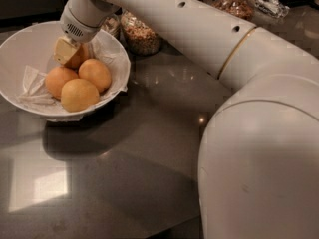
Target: Pick orange from white bowl
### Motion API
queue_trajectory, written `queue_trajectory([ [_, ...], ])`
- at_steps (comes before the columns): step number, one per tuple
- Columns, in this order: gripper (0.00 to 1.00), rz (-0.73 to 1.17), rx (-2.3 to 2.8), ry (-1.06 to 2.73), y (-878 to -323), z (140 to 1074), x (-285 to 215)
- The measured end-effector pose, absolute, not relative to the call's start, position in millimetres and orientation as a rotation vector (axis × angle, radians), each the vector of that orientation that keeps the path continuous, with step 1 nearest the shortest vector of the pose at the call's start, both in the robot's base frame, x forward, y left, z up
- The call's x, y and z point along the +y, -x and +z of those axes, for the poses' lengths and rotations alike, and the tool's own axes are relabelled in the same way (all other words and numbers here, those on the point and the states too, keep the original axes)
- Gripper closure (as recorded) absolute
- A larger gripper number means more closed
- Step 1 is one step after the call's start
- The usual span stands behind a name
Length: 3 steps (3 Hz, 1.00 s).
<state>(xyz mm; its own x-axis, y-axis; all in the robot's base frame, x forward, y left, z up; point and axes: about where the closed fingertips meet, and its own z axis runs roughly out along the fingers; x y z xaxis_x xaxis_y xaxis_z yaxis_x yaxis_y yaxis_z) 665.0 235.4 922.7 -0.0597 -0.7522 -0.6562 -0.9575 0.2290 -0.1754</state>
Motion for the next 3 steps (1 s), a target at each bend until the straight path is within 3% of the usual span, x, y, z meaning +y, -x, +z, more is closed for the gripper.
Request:
queue_trajectory([
  [3,1.0,0.456,1.716,1.605,-637.2,960.2,242.0],
])
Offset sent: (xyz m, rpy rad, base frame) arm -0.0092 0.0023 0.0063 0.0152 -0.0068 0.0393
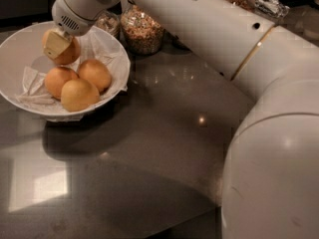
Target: Pick orange from white bowl
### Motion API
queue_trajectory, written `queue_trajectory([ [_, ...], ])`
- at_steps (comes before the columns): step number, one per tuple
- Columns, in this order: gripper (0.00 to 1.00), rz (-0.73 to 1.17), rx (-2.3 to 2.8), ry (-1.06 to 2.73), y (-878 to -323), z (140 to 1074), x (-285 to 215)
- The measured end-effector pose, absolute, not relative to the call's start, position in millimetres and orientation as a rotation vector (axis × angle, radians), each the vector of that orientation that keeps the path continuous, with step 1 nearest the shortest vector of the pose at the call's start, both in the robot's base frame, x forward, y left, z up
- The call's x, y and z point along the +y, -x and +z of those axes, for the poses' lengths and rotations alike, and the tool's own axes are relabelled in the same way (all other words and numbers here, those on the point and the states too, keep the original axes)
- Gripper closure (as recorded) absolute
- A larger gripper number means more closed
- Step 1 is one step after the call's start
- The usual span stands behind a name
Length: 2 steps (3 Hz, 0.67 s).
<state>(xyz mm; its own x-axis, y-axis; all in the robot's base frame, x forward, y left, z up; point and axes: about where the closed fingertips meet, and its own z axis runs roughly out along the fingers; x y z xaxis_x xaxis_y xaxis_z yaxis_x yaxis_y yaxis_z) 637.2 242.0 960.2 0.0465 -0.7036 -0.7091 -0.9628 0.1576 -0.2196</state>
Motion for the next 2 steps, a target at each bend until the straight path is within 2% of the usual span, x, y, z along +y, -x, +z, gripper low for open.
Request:
queue_trajectory([
  [2,1.0,0.575,1.31,1.616,-574.8,1060.0,239.7],
])
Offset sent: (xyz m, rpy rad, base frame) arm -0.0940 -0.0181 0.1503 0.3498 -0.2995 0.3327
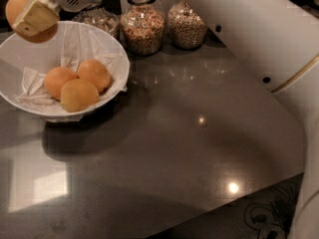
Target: Pick orange from white bowl
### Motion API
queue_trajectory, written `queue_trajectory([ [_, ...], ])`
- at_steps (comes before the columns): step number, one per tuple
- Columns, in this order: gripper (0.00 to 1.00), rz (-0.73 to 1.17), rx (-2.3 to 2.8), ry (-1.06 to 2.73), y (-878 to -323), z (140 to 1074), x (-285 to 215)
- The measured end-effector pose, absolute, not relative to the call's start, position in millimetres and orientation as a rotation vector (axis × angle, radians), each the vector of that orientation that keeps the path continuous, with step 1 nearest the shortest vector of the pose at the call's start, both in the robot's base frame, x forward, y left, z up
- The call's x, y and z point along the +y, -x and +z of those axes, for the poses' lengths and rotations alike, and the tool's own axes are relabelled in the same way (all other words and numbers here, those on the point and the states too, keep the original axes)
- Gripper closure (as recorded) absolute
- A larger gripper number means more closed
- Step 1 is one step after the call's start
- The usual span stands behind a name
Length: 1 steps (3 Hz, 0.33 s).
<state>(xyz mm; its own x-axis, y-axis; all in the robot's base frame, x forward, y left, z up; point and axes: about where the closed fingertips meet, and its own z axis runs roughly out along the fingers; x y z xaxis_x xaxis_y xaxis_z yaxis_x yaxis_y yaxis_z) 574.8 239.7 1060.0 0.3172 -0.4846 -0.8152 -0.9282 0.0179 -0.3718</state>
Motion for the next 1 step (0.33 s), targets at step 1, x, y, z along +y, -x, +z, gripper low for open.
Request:
queue_trajectory([
  [1,1.0,0.567,1.279,1.635,-571.5,1060.6,241.0],
])
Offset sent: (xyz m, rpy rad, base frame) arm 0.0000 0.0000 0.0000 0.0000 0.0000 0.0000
